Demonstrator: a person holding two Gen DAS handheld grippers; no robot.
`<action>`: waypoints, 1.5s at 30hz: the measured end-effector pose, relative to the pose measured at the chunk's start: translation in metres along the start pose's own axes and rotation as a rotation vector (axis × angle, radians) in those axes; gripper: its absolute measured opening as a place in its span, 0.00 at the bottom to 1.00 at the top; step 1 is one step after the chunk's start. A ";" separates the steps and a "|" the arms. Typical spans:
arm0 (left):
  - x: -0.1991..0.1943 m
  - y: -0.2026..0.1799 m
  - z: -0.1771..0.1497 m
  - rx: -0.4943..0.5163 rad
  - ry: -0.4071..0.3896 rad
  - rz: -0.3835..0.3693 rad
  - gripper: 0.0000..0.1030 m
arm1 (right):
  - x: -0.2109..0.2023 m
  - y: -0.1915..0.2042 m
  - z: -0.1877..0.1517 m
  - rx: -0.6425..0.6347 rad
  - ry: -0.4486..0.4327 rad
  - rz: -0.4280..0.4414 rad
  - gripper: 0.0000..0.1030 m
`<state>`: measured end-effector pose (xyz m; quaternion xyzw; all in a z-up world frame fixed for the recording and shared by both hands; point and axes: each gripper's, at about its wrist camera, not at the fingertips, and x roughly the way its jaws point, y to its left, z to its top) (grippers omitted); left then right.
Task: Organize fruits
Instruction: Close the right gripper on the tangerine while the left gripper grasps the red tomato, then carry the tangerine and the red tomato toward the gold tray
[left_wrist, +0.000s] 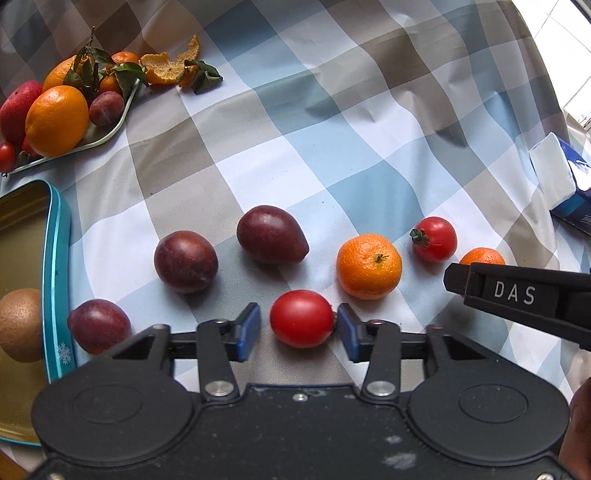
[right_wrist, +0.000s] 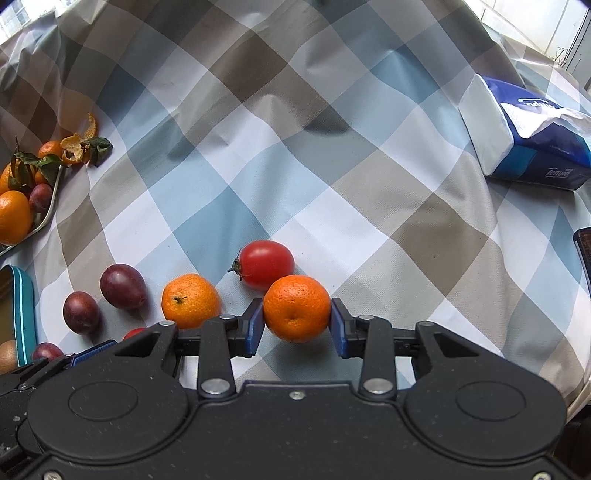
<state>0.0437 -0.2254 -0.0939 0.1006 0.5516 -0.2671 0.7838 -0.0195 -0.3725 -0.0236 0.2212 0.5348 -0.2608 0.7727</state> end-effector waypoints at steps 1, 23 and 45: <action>-0.001 0.002 0.001 -0.015 0.001 -0.010 0.34 | -0.001 0.000 0.000 0.001 -0.003 -0.001 0.45; -0.080 0.095 0.000 -0.338 -0.159 0.221 0.34 | -0.026 0.032 -0.008 -0.107 -0.046 0.036 0.45; -0.124 0.191 -0.027 -0.587 -0.173 0.416 0.34 | -0.050 0.135 -0.030 -0.286 -0.039 0.113 0.45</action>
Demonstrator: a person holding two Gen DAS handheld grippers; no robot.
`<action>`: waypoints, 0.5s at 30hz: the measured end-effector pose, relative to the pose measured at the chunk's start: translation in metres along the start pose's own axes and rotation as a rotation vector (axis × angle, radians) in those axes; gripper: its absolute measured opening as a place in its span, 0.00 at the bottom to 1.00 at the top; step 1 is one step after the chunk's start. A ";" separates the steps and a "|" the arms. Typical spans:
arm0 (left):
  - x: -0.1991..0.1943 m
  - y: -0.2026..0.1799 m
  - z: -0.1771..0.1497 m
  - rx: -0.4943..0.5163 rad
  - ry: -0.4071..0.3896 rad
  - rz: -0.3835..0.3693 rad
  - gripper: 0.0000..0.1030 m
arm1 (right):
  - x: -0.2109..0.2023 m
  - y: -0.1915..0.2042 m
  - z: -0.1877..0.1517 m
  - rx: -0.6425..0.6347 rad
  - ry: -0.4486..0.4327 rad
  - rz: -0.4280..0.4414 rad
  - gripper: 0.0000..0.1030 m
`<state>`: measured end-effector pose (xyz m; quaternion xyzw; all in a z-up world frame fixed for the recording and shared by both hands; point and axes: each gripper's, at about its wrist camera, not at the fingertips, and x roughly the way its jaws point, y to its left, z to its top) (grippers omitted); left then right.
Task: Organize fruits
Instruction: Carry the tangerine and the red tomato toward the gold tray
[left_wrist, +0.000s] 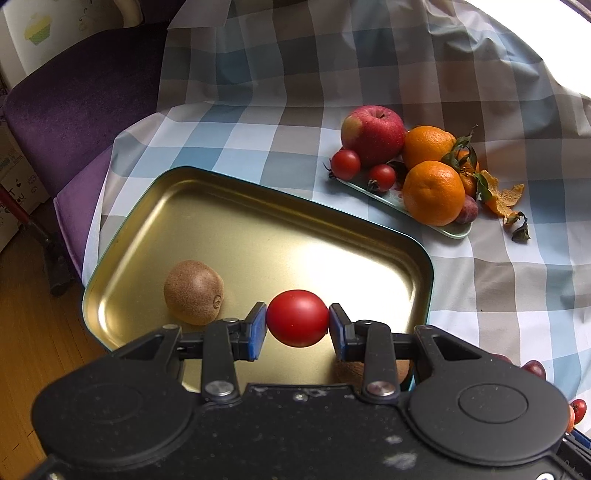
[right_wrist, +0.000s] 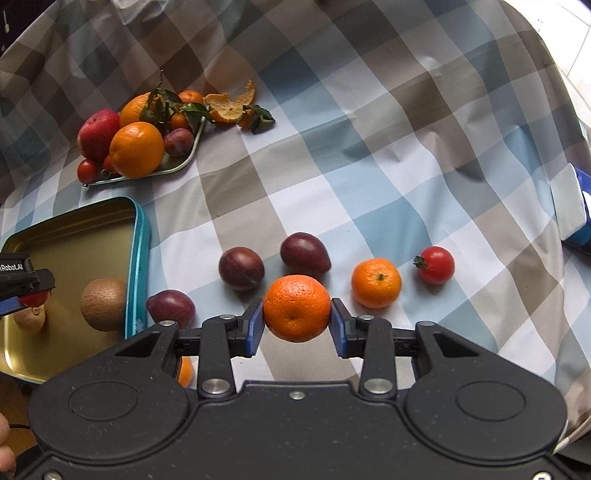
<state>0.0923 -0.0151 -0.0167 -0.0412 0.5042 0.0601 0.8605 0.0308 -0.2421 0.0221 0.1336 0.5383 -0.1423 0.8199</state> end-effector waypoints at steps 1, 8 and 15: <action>0.001 0.006 0.001 -0.012 0.003 0.005 0.34 | -0.001 0.006 0.002 -0.010 -0.002 0.008 0.45; 0.007 0.042 0.006 -0.072 0.012 0.045 0.34 | -0.002 0.054 0.014 -0.090 -0.020 0.066 0.45; 0.017 0.084 0.009 -0.126 0.022 0.111 0.34 | 0.004 0.091 0.017 -0.115 -0.016 0.134 0.45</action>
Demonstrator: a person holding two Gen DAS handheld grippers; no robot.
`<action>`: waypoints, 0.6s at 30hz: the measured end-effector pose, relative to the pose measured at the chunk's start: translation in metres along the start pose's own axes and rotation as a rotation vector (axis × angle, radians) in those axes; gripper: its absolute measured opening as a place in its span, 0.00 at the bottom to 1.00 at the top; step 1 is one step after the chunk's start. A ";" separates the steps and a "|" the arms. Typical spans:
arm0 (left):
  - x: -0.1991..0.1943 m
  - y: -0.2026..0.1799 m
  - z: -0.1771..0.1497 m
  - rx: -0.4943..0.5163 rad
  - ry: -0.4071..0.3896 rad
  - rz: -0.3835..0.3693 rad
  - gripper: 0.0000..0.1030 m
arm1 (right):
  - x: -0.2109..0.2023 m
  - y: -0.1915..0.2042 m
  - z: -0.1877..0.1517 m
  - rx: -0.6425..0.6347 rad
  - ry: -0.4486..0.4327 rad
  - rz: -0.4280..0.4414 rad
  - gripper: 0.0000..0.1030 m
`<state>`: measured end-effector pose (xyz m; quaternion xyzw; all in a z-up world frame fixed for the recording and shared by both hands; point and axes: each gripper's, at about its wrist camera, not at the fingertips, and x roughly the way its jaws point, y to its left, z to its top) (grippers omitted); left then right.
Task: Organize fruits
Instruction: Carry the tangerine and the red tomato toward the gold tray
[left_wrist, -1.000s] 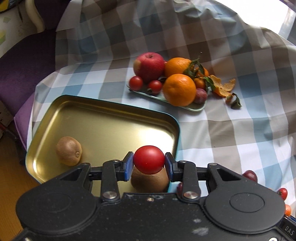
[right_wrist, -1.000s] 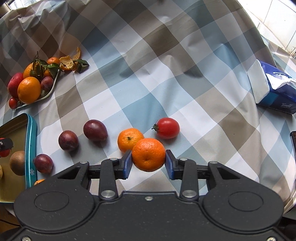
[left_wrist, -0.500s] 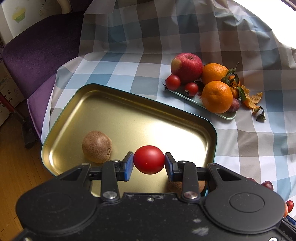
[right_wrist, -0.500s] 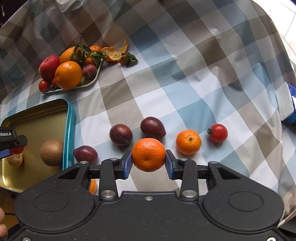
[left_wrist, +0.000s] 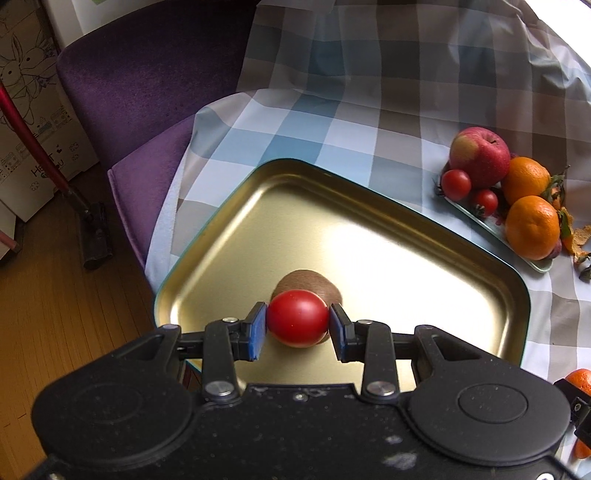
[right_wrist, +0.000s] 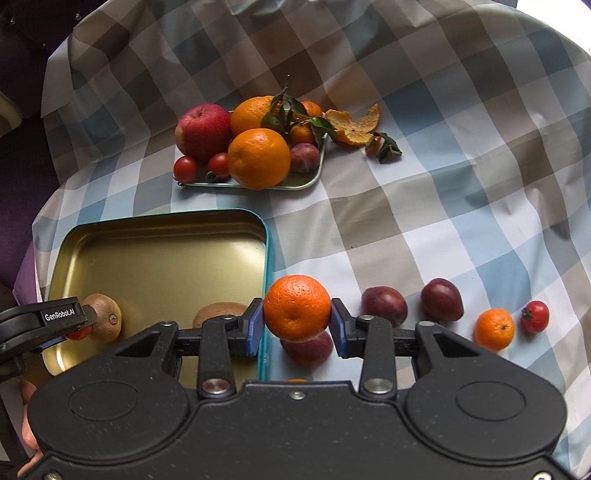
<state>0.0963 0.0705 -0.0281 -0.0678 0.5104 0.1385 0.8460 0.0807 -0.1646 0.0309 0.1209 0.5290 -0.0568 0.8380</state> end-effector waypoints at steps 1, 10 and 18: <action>0.002 0.007 0.001 -0.010 0.005 0.007 0.34 | 0.002 0.006 0.000 -0.006 0.000 0.008 0.45; 0.008 0.046 0.004 -0.054 0.047 -0.022 0.34 | 0.014 0.046 0.000 -0.082 0.009 0.045 0.45; 0.012 0.072 0.006 -0.093 0.064 -0.101 0.34 | 0.011 0.079 0.004 -0.153 -0.024 0.057 0.45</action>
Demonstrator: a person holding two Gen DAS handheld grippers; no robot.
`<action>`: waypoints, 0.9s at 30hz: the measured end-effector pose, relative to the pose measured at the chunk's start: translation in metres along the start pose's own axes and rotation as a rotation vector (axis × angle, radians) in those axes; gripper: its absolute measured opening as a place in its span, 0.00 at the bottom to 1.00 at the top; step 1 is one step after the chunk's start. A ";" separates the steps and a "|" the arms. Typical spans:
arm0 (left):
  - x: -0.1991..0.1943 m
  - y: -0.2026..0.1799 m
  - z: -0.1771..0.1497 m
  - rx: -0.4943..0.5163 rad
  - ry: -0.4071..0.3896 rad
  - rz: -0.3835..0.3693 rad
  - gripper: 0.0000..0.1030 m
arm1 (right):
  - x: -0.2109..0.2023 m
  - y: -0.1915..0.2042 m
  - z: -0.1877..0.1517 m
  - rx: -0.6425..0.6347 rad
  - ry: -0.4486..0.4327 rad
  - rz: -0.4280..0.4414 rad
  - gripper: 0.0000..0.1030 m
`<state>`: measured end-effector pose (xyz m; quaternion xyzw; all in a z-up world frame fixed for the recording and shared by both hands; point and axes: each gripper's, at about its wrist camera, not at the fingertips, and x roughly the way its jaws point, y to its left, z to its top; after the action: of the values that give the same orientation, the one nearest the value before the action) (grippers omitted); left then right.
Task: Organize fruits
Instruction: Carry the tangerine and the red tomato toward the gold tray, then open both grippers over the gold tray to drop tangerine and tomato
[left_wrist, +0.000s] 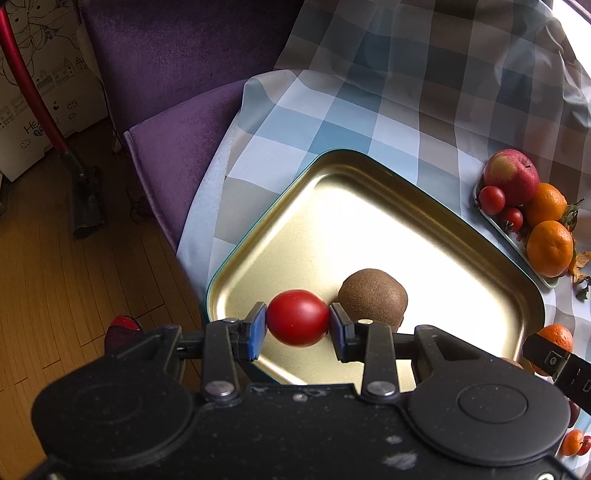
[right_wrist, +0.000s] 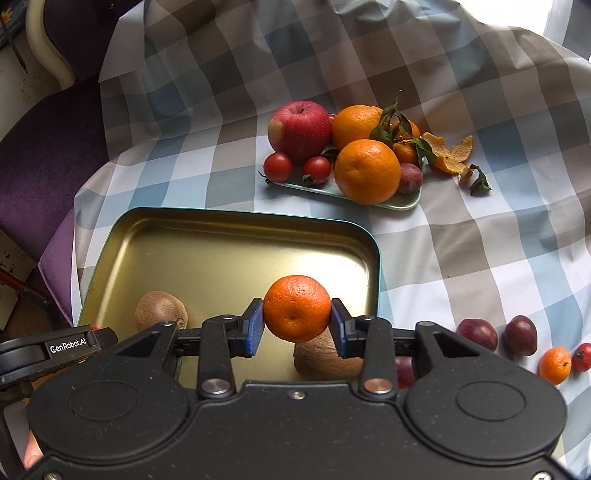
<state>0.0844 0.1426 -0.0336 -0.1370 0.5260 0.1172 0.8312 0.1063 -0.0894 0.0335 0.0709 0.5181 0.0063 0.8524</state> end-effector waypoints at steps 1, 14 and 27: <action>0.001 0.002 0.001 0.000 -0.002 -0.003 0.34 | 0.001 0.004 0.001 -0.009 0.002 0.006 0.45; -0.005 0.007 0.002 0.025 -0.045 -0.043 0.43 | 0.003 0.027 -0.001 -0.050 -0.003 0.057 0.46; -0.008 -0.004 -0.004 0.098 -0.062 -0.014 0.43 | 0.000 0.030 0.000 -0.079 0.015 0.060 0.46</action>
<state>0.0789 0.1370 -0.0276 -0.0961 0.5040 0.0899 0.8536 0.1086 -0.0595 0.0373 0.0527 0.5214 0.0528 0.8500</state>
